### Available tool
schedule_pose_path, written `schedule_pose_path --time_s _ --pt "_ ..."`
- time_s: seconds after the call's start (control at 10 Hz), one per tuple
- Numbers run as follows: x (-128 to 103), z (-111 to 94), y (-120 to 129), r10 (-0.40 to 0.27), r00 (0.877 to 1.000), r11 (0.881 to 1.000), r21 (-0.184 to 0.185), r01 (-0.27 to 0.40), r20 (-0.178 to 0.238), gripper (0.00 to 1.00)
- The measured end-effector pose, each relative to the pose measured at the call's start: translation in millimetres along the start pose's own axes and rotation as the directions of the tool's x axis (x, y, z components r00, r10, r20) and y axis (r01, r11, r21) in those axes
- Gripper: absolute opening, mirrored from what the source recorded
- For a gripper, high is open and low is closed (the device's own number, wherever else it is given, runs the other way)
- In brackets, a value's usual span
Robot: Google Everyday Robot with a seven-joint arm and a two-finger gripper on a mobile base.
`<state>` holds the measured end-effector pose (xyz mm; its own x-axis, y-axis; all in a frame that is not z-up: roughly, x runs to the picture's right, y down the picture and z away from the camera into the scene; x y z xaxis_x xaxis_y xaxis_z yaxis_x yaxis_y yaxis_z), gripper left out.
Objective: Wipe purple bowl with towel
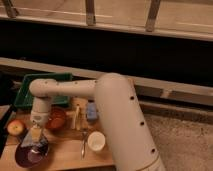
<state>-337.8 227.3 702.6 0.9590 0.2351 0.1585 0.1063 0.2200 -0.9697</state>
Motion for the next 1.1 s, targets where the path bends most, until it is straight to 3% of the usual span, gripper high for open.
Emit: schedule_pose_path --time_s 0.2,0.3,0.5,0.8,1.1 --pt "-22.0 7.1 14.2 -0.055 0.998 0.999 0.001 0.055 0.008 0.00" --pt "-37.5 20.3 29.1 -0.092 0.996 0.996 -0.011 0.092 0.011 0.00" --pt "-47.2 45.2 48.1 -0.115 0.993 0.992 -0.056 0.116 0.023 0.00" --pt "-29.2 67.8 66.0 -0.061 0.997 0.993 -0.097 0.065 0.043 0.00" --pt "1.9 51.0 56.7 0.010 0.998 0.998 -0.070 -0.006 0.061 0.00"
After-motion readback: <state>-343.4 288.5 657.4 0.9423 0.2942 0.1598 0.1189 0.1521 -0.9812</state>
